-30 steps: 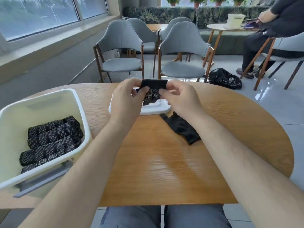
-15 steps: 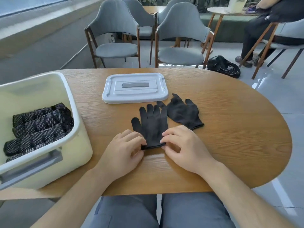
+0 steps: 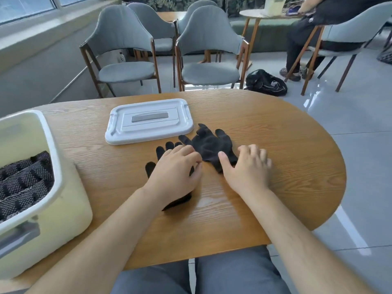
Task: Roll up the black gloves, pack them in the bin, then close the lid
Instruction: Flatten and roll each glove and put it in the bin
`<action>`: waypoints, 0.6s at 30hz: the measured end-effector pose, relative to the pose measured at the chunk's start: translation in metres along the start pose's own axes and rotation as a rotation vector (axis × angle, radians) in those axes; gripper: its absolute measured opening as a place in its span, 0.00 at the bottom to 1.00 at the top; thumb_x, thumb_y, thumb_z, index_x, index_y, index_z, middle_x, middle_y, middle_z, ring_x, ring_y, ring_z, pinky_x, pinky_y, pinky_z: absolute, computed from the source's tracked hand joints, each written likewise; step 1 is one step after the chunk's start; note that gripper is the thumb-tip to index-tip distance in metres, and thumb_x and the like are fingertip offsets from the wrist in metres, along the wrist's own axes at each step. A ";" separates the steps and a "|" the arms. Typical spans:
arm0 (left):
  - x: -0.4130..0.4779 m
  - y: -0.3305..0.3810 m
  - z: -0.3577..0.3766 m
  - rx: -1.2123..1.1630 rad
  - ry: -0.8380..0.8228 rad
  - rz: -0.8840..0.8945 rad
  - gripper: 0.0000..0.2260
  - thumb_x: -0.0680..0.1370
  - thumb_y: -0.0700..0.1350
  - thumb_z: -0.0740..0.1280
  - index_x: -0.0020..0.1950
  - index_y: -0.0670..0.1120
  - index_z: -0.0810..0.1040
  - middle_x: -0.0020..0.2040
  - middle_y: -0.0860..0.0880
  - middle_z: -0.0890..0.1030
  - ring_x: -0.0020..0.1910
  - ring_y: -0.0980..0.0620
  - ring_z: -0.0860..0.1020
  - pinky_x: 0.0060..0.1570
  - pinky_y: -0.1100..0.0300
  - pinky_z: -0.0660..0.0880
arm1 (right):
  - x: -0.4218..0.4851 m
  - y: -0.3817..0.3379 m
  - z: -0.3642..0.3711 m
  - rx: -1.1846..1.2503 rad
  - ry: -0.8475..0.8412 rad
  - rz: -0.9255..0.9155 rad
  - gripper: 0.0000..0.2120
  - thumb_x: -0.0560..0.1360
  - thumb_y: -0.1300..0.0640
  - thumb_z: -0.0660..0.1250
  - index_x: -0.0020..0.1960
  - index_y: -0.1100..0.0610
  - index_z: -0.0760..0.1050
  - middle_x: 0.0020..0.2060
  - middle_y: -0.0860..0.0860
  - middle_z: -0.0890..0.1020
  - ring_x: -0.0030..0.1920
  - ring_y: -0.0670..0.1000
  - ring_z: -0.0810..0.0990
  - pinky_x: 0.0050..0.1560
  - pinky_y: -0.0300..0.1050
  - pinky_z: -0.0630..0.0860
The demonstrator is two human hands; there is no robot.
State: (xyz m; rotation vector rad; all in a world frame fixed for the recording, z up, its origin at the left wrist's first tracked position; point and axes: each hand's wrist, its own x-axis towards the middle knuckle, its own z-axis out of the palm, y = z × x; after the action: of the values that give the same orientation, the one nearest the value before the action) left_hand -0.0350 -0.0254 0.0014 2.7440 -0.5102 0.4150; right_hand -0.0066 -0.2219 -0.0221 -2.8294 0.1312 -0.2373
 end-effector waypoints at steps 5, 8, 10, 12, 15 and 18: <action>0.028 0.015 0.018 0.042 -0.100 0.035 0.12 0.83 0.53 0.60 0.61 0.53 0.80 0.57 0.55 0.77 0.57 0.54 0.75 0.60 0.55 0.72 | 0.000 0.007 0.005 0.129 -0.027 -0.078 0.16 0.81 0.38 0.60 0.57 0.49 0.75 0.62 0.48 0.74 0.65 0.53 0.68 0.63 0.51 0.64; 0.026 0.016 0.030 0.071 -0.138 0.069 0.14 0.82 0.54 0.60 0.64 0.54 0.78 0.58 0.55 0.76 0.57 0.52 0.74 0.59 0.54 0.73 | 0.002 0.010 0.002 0.223 -0.030 -0.132 0.11 0.82 0.42 0.61 0.55 0.49 0.74 0.58 0.46 0.77 0.62 0.52 0.70 0.60 0.50 0.64; 0.022 0.016 0.034 0.092 -0.134 0.067 0.14 0.82 0.54 0.60 0.65 0.54 0.77 0.60 0.56 0.75 0.57 0.52 0.73 0.58 0.53 0.73 | 0.003 0.012 -0.003 0.277 -0.003 -0.153 0.08 0.83 0.45 0.61 0.53 0.49 0.73 0.51 0.44 0.79 0.56 0.51 0.73 0.56 0.50 0.65; 0.022 0.016 0.036 0.098 -0.116 0.052 0.14 0.82 0.53 0.60 0.64 0.54 0.78 0.59 0.56 0.76 0.56 0.51 0.73 0.57 0.52 0.74 | 0.003 0.014 -0.009 0.329 0.009 -0.158 0.07 0.84 0.47 0.61 0.52 0.49 0.72 0.45 0.43 0.79 0.51 0.50 0.76 0.56 0.51 0.69; 0.026 0.020 0.035 0.042 -0.096 0.024 0.12 0.82 0.52 0.61 0.62 0.53 0.80 0.58 0.55 0.77 0.56 0.51 0.74 0.58 0.52 0.73 | 0.002 0.015 -0.014 0.346 -0.028 -0.160 0.07 0.82 0.46 0.65 0.54 0.49 0.72 0.45 0.41 0.78 0.49 0.48 0.76 0.57 0.51 0.71; 0.031 0.025 0.031 0.024 -0.103 0.014 0.13 0.82 0.51 0.61 0.64 0.53 0.78 0.59 0.55 0.78 0.59 0.51 0.75 0.60 0.53 0.72 | 0.000 0.014 -0.018 0.398 -0.093 -0.127 0.14 0.79 0.47 0.69 0.61 0.49 0.71 0.51 0.41 0.75 0.53 0.46 0.73 0.59 0.48 0.71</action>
State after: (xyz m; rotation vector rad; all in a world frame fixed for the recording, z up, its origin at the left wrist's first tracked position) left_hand -0.0103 -0.0678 -0.0106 2.7969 -0.5538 0.2865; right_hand -0.0106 -0.2402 -0.0095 -2.4483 -0.1062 -0.1397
